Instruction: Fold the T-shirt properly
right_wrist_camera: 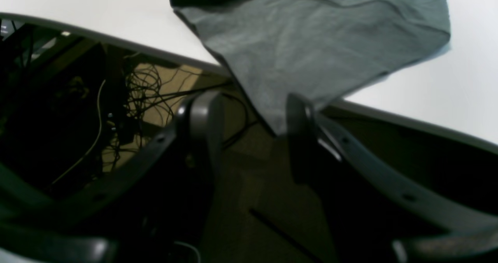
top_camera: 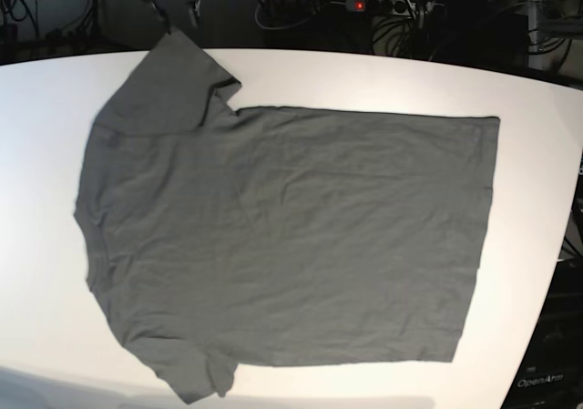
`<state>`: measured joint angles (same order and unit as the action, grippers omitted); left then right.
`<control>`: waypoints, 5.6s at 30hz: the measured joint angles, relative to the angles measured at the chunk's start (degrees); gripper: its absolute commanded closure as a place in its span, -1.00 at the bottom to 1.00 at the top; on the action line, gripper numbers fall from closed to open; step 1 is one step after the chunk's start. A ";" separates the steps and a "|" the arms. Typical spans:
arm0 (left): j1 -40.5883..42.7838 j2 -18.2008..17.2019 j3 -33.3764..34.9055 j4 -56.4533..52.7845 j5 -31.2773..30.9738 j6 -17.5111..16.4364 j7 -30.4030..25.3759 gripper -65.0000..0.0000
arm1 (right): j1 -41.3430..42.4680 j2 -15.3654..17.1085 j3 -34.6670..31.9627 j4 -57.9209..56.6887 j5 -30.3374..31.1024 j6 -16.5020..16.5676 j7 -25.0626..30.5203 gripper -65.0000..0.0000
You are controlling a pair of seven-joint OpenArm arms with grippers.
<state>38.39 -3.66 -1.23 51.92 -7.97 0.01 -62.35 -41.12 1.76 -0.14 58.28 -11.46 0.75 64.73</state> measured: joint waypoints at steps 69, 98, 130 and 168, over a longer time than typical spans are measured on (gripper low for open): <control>-3.52 0.17 0.00 -0.55 0.00 -0.02 0.07 0.97 | 4.13 -0.96 6.34 -4.68 -29.79 -27.06 -9.77 0.17; -5.11 0.17 0.00 -2.32 0.00 -0.02 0.24 0.97 | 4.72 -1.29 12.39 -4.72 -29.57 -27.41 -9.27 0.17; -5.07 0.33 0.00 -2.32 0.02 -0.02 0.24 0.97 | 1.86 -3.48 12.50 0.39 -29.99 -27.43 -8.41 0.17; -7.91 0.66 0.04 -6.23 0.02 -0.02 0.24 0.97 | 1.22 -5.09 12.57 4.33 -35.76 -27.39 -8.59 0.18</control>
<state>30.48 -3.01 -1.19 45.69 -7.94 -0.01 -62.11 -39.90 -3.33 12.43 62.61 -47.22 -26.63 56.14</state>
